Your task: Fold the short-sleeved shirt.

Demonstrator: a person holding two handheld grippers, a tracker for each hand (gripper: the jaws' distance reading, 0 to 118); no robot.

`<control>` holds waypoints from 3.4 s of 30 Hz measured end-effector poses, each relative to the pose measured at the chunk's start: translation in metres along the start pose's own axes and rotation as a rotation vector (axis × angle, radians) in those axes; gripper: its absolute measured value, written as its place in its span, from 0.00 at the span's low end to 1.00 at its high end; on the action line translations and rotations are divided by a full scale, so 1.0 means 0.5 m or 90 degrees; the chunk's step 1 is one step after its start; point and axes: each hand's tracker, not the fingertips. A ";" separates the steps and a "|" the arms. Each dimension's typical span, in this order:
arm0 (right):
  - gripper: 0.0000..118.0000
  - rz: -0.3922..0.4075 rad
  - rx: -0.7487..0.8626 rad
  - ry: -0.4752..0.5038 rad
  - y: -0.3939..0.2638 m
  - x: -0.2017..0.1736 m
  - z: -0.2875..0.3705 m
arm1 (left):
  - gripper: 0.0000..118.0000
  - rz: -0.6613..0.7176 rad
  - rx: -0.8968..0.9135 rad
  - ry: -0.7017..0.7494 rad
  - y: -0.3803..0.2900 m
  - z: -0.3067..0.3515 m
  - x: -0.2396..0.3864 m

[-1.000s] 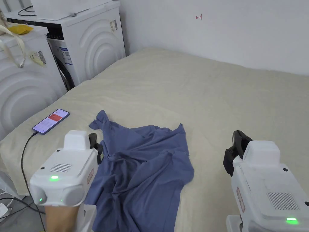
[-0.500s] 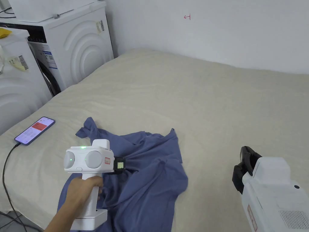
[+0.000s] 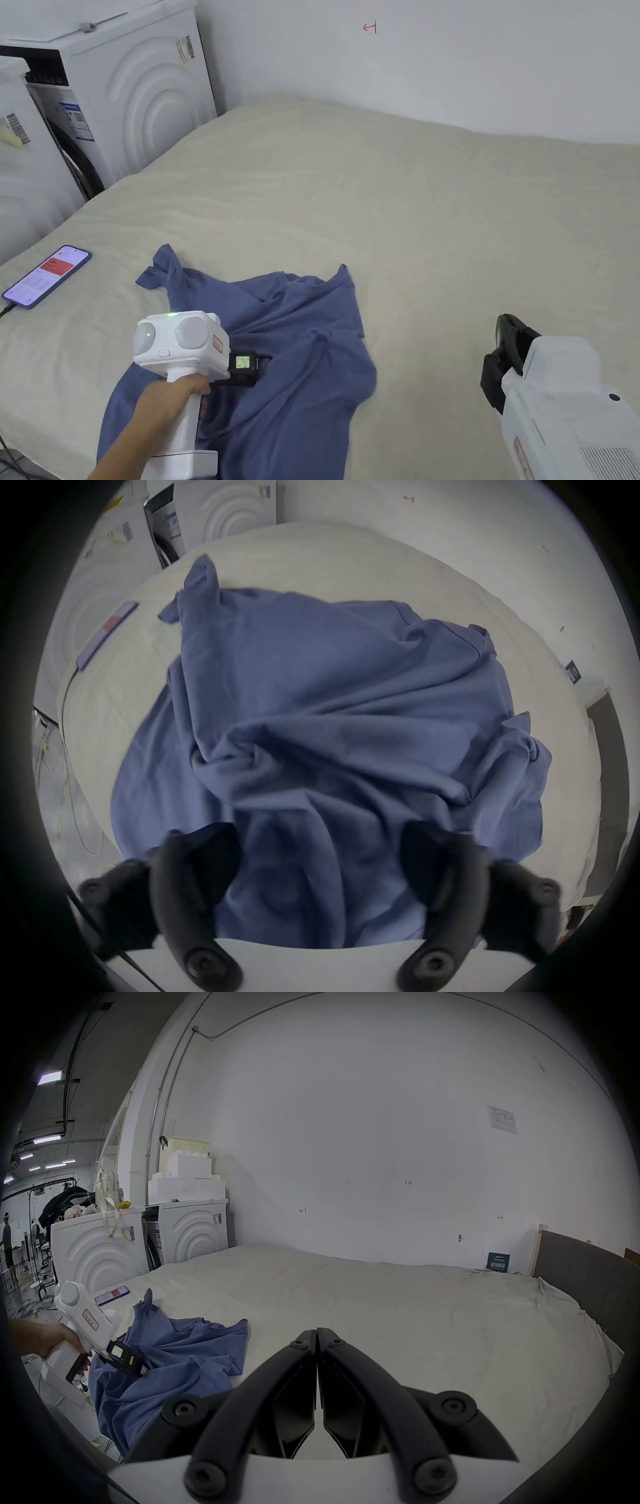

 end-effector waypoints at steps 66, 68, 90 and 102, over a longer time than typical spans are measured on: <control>0.00 -0.080 0.031 -0.329 -0.047 0.441 0.295 | 0.00 -0.538 -0.043 -0.372 -0.343 0.109 0.996; 0.00 -0.081 0.029 -0.329 -0.051 0.444 0.297 | 0.00 -0.547 -0.060 -0.354 -0.369 0.082 1.002; 0.00 -0.080 0.044 -0.334 -0.036 0.441 0.327 | 0.94 -0.547 0.098 -0.391 -0.383 0.197 0.957; 0.00 -0.070 0.073 -0.317 0.003 0.400 0.327 | 0.94 -0.396 0.397 -0.377 -0.265 0.363 0.760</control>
